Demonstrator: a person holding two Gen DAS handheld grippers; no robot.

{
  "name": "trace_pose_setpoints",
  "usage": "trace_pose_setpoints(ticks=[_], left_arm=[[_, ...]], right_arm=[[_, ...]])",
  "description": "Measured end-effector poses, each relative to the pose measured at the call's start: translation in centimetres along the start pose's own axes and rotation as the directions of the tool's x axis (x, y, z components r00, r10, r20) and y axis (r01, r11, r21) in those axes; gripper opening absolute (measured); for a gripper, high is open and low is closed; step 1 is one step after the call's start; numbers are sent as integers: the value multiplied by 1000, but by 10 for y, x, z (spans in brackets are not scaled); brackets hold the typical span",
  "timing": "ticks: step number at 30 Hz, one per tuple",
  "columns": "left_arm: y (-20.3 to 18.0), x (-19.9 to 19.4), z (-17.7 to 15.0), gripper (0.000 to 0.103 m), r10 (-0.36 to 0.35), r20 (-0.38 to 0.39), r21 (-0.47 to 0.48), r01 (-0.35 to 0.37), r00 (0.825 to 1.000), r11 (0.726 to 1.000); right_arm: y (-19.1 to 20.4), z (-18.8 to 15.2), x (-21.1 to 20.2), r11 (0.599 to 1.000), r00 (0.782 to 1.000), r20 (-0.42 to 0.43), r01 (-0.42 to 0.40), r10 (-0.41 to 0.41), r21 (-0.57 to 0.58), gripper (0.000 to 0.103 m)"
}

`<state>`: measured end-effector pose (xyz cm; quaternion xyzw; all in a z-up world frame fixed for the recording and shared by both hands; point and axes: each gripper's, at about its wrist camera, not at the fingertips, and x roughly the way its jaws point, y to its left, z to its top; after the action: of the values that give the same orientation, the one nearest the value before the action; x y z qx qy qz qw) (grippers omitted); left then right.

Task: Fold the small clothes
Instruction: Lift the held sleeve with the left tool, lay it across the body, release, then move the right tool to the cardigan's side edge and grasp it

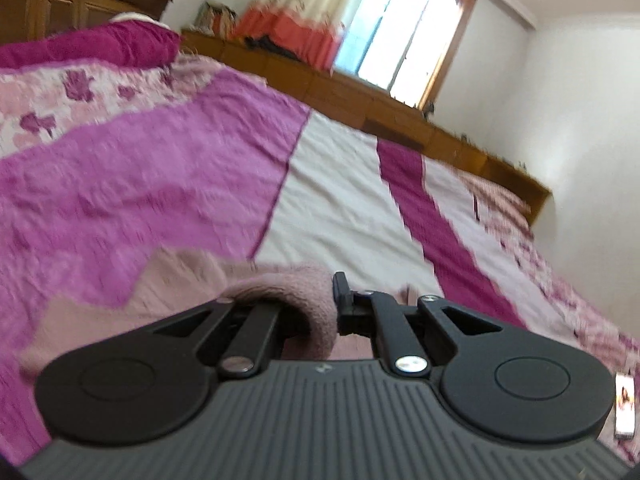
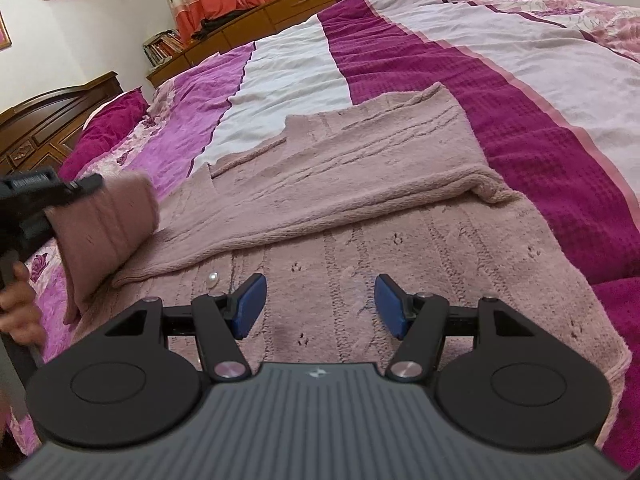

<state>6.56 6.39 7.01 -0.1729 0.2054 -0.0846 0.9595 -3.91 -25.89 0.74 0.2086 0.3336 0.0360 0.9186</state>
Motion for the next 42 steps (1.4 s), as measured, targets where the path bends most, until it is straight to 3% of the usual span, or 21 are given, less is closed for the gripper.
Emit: trace_pose_setpoints(ticks=[7, 13, 16, 23, 30, 42], left_arm=[[-2, 18, -26, 9, 13, -102, 53, -8, 995, 999], [-3, 30, -39, 10, 27, -208, 75, -12, 978, 997], [-3, 34, -43, 21, 10, -271, 68, 9, 963, 998], [-10, 24, -42, 45, -1, -314, 89, 30, 949, 996], [-10, 2, -40, 46, 32, -343, 119, 10, 939, 993], [13, -46, -29, 46, 106, -321, 164, -55, 941, 985]], right_arm=[[-1, 0, 1, 1000, 1000, -3, 0, 0, 5, 68], [-4, -1, 3, 1000, 1000, -6, -6, 6, 12, 68], [-5, -1, 3, 1000, 1000, -6, -9, 9, 16, 68], [-8, -1, 3, 1000, 1000, -6, -16, 16, 22, 68], [-8, -2, 3, 999, 1000, -5, -20, 20, 25, 68], [6, 5, 2, 998, 998, -36, -59, 58, -18, 68]])
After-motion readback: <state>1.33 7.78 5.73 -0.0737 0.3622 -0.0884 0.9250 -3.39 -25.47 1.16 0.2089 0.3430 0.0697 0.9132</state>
